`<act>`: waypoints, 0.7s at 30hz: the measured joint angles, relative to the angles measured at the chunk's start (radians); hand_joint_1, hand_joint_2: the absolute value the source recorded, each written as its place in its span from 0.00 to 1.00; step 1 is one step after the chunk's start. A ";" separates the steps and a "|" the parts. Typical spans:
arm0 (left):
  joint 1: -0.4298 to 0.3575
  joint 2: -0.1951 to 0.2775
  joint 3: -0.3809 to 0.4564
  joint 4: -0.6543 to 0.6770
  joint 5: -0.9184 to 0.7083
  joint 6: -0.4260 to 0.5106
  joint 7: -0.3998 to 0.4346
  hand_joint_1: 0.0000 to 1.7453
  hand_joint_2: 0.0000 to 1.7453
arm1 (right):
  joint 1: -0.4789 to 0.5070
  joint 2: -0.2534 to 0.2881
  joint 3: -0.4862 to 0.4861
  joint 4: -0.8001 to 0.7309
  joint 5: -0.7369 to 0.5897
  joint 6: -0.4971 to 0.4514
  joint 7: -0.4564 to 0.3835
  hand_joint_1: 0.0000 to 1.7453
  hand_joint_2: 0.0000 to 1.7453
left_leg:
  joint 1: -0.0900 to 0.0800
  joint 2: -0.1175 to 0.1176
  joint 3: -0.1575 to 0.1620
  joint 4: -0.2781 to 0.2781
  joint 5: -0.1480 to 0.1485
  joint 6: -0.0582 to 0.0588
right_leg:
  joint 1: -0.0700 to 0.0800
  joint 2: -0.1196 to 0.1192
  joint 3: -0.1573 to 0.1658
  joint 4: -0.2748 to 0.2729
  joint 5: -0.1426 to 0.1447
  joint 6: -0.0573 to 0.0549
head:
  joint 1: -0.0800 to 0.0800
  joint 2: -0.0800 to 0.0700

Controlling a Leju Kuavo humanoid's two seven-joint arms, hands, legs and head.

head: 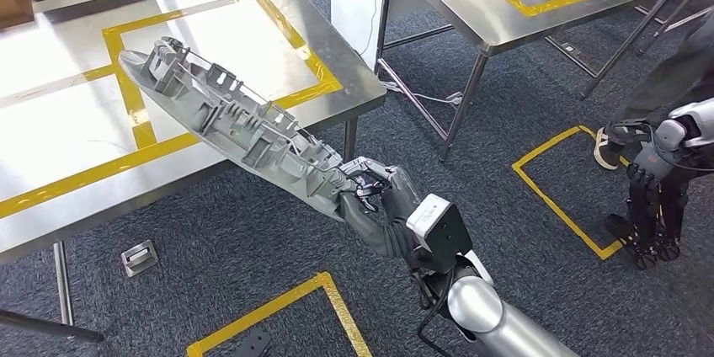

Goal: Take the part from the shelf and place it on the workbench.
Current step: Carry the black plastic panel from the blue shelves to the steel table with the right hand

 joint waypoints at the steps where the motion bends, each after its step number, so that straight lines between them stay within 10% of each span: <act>1: 0.001 0.000 0.000 0.000 0.000 0.000 0.000 0.00 1.00 | 0.000 0.000 0.000 0.001 0.000 -0.001 0.000 1.00 1.00 | -0.003 0.000 0.004 0.000 -0.003 0.003 | 0.001 0.000 -0.030 0.041 -0.001 -0.002 | 0.000 0.000; 6: 0.000 0.000 0.000 0.000 0.000 0.000 0.000 0.00 1.00 | 0.000 0.000 0.000 0.004 0.000 0.000 0.000 1.00 1.00 | -0.011 -0.004 0.036 -0.001 -0.027 0.001 | 0.019 0.002 0.033 -0.163 0.155 -0.033 | 0.000 0.000; 11: -0.002 -0.002 0.000 0.000 0.000 -0.001 -0.001 0.00 1.00 | -0.005 0.000 -0.001 0.004 0.000 -0.001 0.000 1.00 1.00 | -0.011 -0.003 0.035 0.001 -0.043 -0.019 | 0.020 0.003 0.069 -0.234 0.145 -0.050 | -0.001 0.000; 16: 0.000 0.000 0.000 0.001 0.000 -0.001 -0.002 0.00 1.00 | -0.006 0.001 0.000 0.005 0.000 0.000 -0.001 1.00 1.00 | -0.003 -0.002 -0.093 0.241 -0.124 -0.043 | 0.013 -0.001 0.097 -0.247 0.135 -0.059 | -0.006 0.000; 18: 0.002 0.001 0.000 0.001 0.000 -0.001 -0.002 0.00 1.00 | -0.005 0.001 0.000 0.006 0.000 -0.001 0.000 1.00 1.00 | 0.001 -0.002 -0.105 0.228 -0.084 -0.051 | 0.011 0.000 0.106 -0.244 0.126 -0.056 | -0.006 0.000; 21: 0.000 0.001 0.000 0.001 0.000 -0.001 -0.002 0.00 1.00 | -0.005 0.001 0.000 0.007 0.000 -0.001 0.000 1.00 1.00 | 0.003 0.001 -0.030 0.055 0.012 -0.051 | 0.009 0.001 0.120 -0.234 0.106 -0.042 | -0.008 0.000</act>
